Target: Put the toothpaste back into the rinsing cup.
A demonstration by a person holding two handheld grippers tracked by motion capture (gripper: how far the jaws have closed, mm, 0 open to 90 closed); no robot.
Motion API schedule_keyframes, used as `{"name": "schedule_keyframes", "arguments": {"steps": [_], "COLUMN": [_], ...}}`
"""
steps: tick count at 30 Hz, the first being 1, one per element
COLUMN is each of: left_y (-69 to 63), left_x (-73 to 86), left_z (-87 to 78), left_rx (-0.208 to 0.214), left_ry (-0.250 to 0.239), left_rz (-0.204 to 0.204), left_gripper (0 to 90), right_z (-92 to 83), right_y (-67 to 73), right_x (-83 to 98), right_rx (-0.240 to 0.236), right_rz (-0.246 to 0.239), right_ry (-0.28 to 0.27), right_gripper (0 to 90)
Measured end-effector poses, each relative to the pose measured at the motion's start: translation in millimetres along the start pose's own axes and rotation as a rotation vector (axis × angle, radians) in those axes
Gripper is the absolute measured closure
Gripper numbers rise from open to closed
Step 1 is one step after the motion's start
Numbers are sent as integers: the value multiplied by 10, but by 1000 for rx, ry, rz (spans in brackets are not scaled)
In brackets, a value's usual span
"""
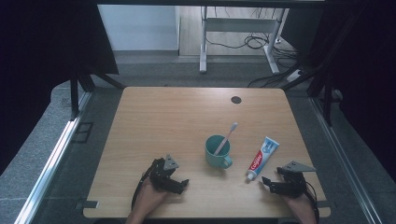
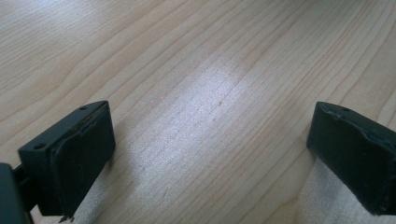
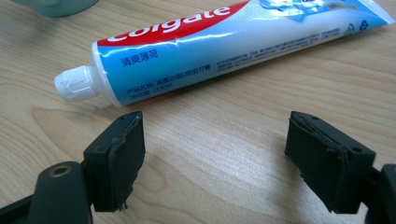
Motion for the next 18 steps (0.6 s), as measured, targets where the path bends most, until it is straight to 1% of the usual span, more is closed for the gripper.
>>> {"name": "schedule_keyframes", "arguments": {"steps": [2, 3, 6, 7, 8, 9, 10, 12, 13, 14, 15, 18], "left_y": [2, 3, 6, 6, 6, 6, 6, 6, 6, 6, 6, 6], "left_x": [0, -1, -1, -1, -1, -1, -1, -1, -1, -1, -1, -1], "left_z": [-1, -2, -3, -4, -4, -3, -3, -3, -3, -3, -3, -3], "left_rx": [0, -1, -2, -2, -2, -2, -2, -2, -2, -2, -2, -2], "left_ry": [-2, -3, -4, -4, -4, -5, -4, -4, -4, -4, -4, -4], "left_rz": [-3, -4, -7, -7, -7, -7, -7, -7, -7, -7, -7, -6], "left_gripper": [15, 18, 22, 23, 23, 23, 23, 23, 23, 23, 23, 22], "right_z": [-18, -40, -72, -78, -78, -82, -90, -92, -106, -106, -115, -147], "right_y": [-9, -12, -25, -30, -30, -33, -47, -59, -77, -77, -83, -116], "right_x": [5, 8, 2, -4, -4, -7, -16, -20, -35, -35, -43, -90], "right_rx": [3, 2, -3, -8, -8, -17, -36, -30, -29, -29, -30, -49], "right_rz": [14, 11, 29, 41, 41, 54, 74, 77, 85, 85, 88, 93], "right_ry": [14, 21, 23, 20, 20, 20, 17, 18, 17, 17, 14, -7], "right_gripper": [202, 197, 199, 210, 210, 232, 274, 287, 332, 332, 352, 399]}}
Point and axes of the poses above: each handheld gripper's, and its own axes: z roughly forward along the jaws, x roughly out of its underside, y roughly to its left, the point moved 9 cm from there along z, roughly forward along the jaws, and after that the axes turned 15 degrees about y, right-handed, at the moved point
